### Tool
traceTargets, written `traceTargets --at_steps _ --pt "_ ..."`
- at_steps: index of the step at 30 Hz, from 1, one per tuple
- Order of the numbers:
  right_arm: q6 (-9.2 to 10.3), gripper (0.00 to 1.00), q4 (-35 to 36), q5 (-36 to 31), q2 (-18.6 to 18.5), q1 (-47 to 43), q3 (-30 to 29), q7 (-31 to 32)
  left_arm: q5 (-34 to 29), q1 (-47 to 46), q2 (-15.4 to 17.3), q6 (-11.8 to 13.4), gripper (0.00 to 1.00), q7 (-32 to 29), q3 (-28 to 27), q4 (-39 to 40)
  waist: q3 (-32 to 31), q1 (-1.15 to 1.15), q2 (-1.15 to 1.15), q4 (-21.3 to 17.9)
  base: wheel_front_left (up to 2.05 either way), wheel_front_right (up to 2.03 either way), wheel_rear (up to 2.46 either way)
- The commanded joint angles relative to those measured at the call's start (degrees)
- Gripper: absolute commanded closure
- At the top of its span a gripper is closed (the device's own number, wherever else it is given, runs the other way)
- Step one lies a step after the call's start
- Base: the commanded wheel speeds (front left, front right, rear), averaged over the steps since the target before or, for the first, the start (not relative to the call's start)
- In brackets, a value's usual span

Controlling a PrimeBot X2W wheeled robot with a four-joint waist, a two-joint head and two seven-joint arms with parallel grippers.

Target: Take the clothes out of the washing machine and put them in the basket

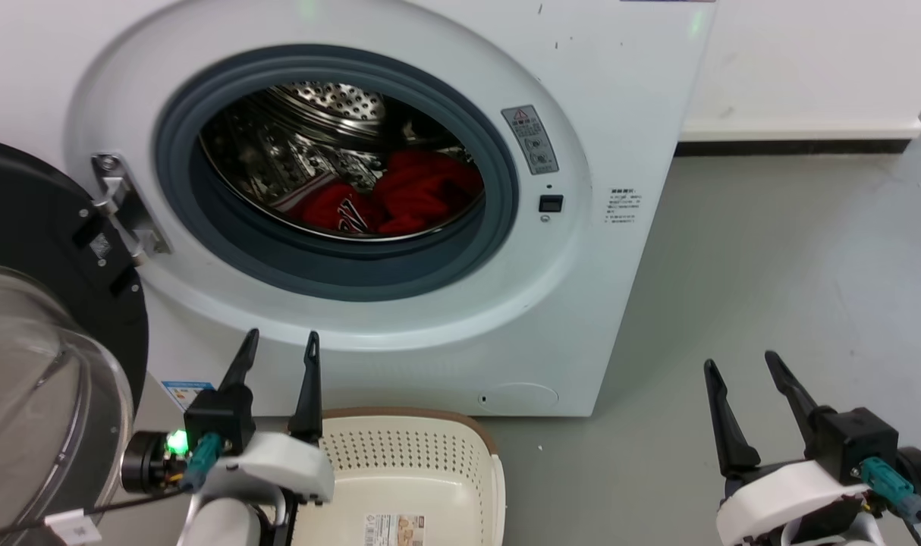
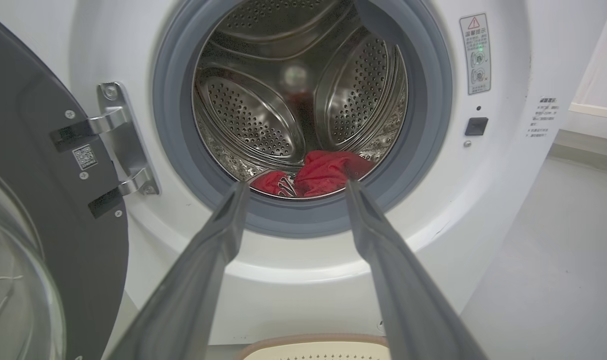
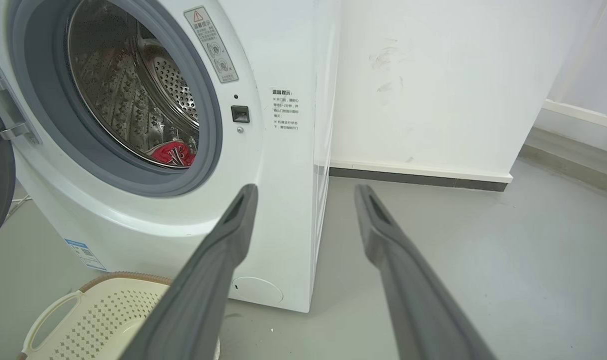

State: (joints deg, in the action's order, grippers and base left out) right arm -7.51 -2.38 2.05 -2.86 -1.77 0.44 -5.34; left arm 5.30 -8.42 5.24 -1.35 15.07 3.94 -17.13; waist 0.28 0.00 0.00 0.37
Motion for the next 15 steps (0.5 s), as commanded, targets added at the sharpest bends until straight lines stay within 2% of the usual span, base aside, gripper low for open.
traceTargets --at_steps 1,6,15 --pt "0.04 0.0 0.82 0.55 -0.03 1.17 0.27 -0.02 -0.01 -1.88 0.4 -0.1 0.0 0.15 -0.03 -0.78 1.53 0.0 0.0 -1.16 0.0 0.0 0.0" --pt "0.04 0.0 2.61 1.28 -0.02 2.89 1.64 -0.26 -0.33 -7.91 1.85 -0.38 0.0 -0.69 -0.16 -3.66 5.76 0.0 0.0 -4.19 0.0 0.0 0.0" --pt "0.04 0.0 3.42 3.51 0.01 5.73 3.77 -2.38 -0.65 -20.68 8.32 -2.73 0.0 -4.12 -0.81 -11.0 13.13 0.0 0.0 -10.2 0.0 0.0 0.0"
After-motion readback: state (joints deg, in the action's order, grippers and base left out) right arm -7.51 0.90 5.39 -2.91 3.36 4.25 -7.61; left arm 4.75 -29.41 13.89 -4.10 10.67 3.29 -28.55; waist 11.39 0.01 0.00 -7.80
